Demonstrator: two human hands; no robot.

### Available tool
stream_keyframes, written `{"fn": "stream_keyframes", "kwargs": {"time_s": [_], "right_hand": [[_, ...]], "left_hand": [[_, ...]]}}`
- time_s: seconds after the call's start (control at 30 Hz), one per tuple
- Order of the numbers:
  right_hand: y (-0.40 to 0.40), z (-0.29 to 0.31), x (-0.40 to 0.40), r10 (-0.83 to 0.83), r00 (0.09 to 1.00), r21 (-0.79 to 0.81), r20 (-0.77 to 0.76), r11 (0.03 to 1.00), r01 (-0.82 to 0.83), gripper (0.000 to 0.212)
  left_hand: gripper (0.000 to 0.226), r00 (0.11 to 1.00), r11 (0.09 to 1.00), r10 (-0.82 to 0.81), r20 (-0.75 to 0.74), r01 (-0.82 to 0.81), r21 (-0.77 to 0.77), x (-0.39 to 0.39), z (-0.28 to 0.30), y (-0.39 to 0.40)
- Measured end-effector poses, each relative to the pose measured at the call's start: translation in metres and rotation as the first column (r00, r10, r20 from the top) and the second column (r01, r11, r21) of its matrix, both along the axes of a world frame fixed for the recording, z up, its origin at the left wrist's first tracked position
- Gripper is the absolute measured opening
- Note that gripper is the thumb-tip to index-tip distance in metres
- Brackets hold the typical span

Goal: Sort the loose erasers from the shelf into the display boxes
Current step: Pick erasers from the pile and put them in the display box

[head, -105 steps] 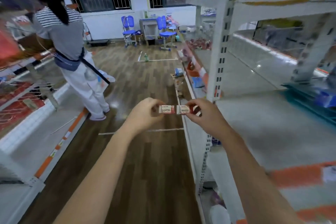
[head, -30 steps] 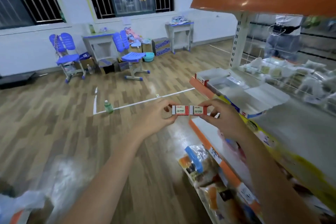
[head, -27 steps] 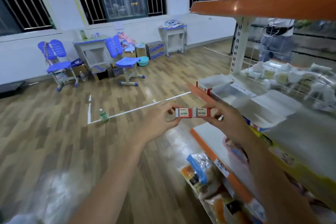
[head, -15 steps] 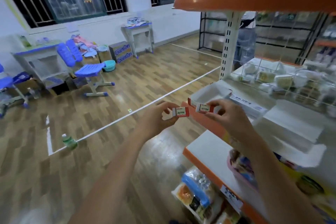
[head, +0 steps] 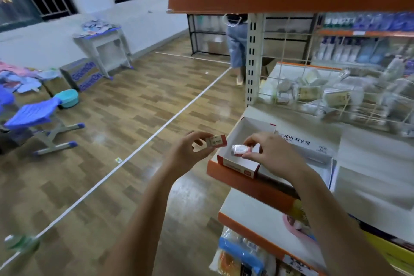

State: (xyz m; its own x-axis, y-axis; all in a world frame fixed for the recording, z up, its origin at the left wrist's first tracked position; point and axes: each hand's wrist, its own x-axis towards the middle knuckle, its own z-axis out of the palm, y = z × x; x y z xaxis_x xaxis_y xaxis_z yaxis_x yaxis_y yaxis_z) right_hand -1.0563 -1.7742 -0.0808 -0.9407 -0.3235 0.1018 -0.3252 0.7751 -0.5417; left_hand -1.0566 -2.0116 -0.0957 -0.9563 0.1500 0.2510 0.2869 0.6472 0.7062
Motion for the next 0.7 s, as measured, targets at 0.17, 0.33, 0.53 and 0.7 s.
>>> {"fn": "stream_keyframes", "kwargs": {"time_s": [0.17, 0.33, 0.53, 0.7], "right_hand": [[-0.016, -0.001, -0.007, -0.052, 0.997, 0.051, 0.050, 0.998, 0.049, 0.023], [-0.029, -0.002, -0.016, -0.112, 0.985, 0.160, 0.132, 0.983, 0.090, 0.029], [-0.039, -0.002, -0.019, -0.186, 0.954, 0.205, 0.237, 0.969, 0.138, 0.035], [-0.051, -0.005, -0.021, -0.207, 0.935, 0.200, 0.287, 0.968, 0.153, 0.032]], "left_hand": [[0.044, 0.994, 0.993, -0.107, 0.005, 0.107, 0.048, -0.036, -0.010, 0.001], [0.035, 0.967, 0.966, -0.251, 0.049, 0.247, 0.070, -0.073, -0.017, 0.007], [0.032, 0.922, 0.927, -0.373, 0.104, 0.366, 0.085, -0.100, -0.026, 0.016], [0.034, 0.896, 0.902, -0.430, 0.111, 0.420, 0.103, -0.106, -0.034, 0.016]]}}
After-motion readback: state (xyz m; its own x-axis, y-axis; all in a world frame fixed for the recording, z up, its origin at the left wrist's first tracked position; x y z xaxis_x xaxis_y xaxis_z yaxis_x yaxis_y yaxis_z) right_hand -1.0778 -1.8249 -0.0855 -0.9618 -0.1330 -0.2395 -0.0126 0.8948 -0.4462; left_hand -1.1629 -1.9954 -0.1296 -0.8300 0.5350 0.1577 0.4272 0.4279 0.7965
